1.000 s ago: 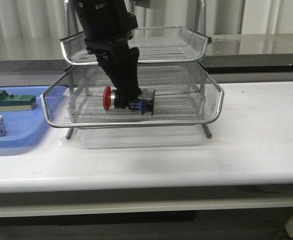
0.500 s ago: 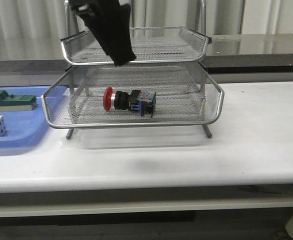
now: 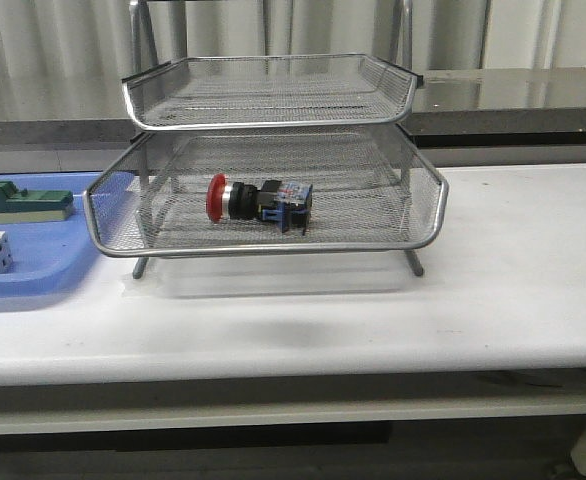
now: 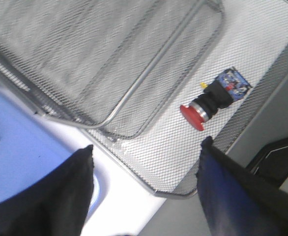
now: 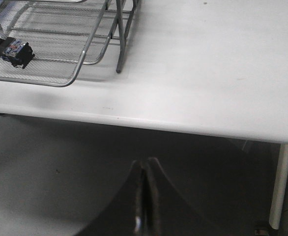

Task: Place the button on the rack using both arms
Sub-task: 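Withdraw the left gripper upward and hold still, then bring the right gripper to the front edge of the pulled-out tier, then push the tier back into the rack with the right gripper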

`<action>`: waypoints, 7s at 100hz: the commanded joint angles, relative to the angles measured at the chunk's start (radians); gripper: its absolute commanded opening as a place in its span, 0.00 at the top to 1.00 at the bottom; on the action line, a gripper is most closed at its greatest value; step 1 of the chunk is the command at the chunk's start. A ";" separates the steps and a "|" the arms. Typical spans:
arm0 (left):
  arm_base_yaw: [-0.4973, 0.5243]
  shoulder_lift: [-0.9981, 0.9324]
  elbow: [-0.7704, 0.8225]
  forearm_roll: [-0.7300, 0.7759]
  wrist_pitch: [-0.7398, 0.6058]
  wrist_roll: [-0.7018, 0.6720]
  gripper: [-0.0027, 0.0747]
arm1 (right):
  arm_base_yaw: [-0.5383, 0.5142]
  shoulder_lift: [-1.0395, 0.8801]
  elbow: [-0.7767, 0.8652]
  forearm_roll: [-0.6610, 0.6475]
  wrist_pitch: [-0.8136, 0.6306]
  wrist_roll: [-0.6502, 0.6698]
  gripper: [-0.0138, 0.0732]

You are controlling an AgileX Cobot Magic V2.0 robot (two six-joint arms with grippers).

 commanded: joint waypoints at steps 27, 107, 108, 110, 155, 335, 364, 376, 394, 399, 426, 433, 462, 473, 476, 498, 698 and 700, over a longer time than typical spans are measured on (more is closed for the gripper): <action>0.208 -0.280 0.261 -0.004 -0.214 -0.126 0.40 | -0.002 0.011 -0.032 0.008 -0.068 0.000 0.92; 0.344 -1.042 1.041 -0.002 -0.493 -0.363 0.40 | -0.002 0.011 -0.032 0.008 -0.068 0.000 0.92; 0.344 -1.052 1.044 -0.002 -0.493 -0.363 0.40 | -0.002 0.011 -0.032 0.008 -0.068 0.000 0.92; 0.344 -1.067 1.054 -0.002 -0.486 -0.363 0.40 | -0.002 0.011 -0.032 0.008 -0.068 0.000 0.92; 0.344 -1.220 1.136 -0.011 -0.389 -0.387 0.40 | -0.002 0.011 -0.032 0.008 -0.068 0.000 0.92; 0.344 -1.223 1.136 -0.011 -0.389 -0.387 0.99 | -0.002 0.435 -0.032 0.332 -0.249 -0.022 0.92; 0.344 -1.223 1.136 -0.011 -0.389 -0.387 0.99 | -0.001 0.731 -0.032 0.701 -0.323 -0.279 0.92; 0.344 -1.223 1.136 -0.011 -0.389 -0.387 0.99 | -0.001 0.835 -0.032 0.826 -0.326 -0.376 0.92; 0.344 -1.223 1.136 -0.011 -0.389 -0.387 0.99 | 0.045 0.976 -0.032 0.939 -0.349 -0.476 0.92; 0.344 -1.223 1.136 -0.011 -0.389 -0.387 0.99 | 0.071 1.010 -0.033 0.955 -0.366 -0.487 0.92; 0.344 -1.223 1.136 -0.011 -0.389 -0.387 0.99 | 0.220 1.150 -0.049 1.016 -0.481 -0.502 0.92; 0.344 -1.223 1.136 -0.011 -0.389 -0.387 0.99 | 0.253 1.184 -0.076 1.018 -0.484 -0.502 0.92; 0.344 -1.223 1.136 -0.011 -0.389 -0.387 0.99 | 0.317 1.320 -0.192 1.030 -0.498 -0.502 0.92; 0.344 -1.223 1.136 -0.011 -0.389 -0.387 0.99 | 0.336 1.353 -0.218 1.033 -0.517 -0.502 0.92; 0.344 -1.223 1.136 -0.011 -0.389 -0.387 0.99 | 0.342 1.360 -0.222 1.033 -0.523 -0.502 0.92; 0.344 -1.223 1.136 -0.011 -0.389 -0.387 0.99 | 0.358 1.400 -0.264 1.035 -0.570 -0.502 0.92; 0.344 -1.223 1.136 -0.011 -0.389 -0.387 0.99 | 0.327 1.321 -0.446 0.850 -0.538 -0.543 0.91; 0.344 -1.223 1.136 -0.011 -0.389 -0.387 0.99 | 0.321 1.305 -0.431 0.844 -0.543 -0.543 0.91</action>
